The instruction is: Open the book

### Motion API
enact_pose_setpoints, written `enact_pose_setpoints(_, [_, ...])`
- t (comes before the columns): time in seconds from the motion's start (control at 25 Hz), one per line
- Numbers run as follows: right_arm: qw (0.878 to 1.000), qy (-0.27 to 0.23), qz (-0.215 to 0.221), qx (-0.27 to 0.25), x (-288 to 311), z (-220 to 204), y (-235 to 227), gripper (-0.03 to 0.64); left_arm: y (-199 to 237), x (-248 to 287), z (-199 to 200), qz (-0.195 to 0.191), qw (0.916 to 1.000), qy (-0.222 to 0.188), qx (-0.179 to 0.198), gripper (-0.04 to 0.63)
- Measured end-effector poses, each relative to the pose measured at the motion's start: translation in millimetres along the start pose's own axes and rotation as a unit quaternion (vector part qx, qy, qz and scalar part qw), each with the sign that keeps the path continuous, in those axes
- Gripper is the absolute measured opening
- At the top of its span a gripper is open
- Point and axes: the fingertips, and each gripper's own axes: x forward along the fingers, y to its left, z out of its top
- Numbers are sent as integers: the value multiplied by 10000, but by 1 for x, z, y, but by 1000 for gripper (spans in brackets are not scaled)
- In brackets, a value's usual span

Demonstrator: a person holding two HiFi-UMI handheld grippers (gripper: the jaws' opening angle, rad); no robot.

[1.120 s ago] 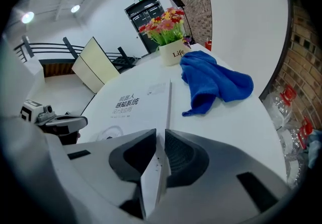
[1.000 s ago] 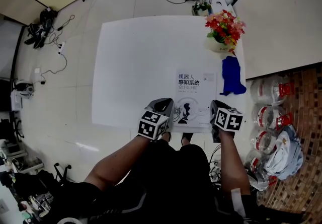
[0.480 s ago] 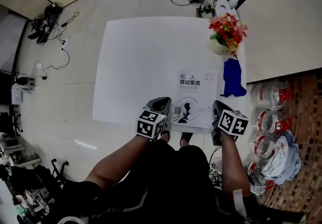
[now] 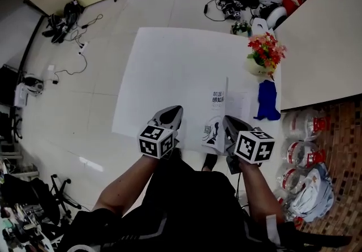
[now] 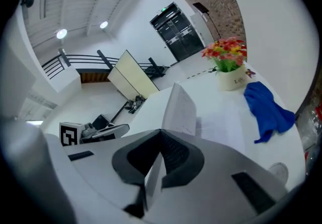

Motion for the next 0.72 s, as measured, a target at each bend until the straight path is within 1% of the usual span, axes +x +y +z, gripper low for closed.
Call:
enact_pose_setpoints(0.16, [9986,307,-16,-441,39,-5,55,0,40,-33,16,7,9995,-313,-50,-5])
enact_pose_setpoints(0.28, [9956,541,-153,-746,73,-15,89,0,69,-54,20,-61,9991,-419,-44,-6])
enact_pose_setpoints(0.4, [9889,859,-374,-1157,114,-30,112,0,95,-66,16,-144,9990,-403,-85,-5])
enact_pose_setpoints(0.52, [9794,1242,-533,-1503,154,-51,126,0,112,-74,8,-261,9989,-359,-131,-6])
enact_pose_setpoints(0.6, [9750,1432,-575,-1599,176,-67,132,0,122,-78,1,-294,9990,-294,-180,-6])
enact_pose_setpoints(0.72, [9720,1621,-659,-1569,200,-88,131,1,135,-81,-10,-313,9990,-161,-279,-6])
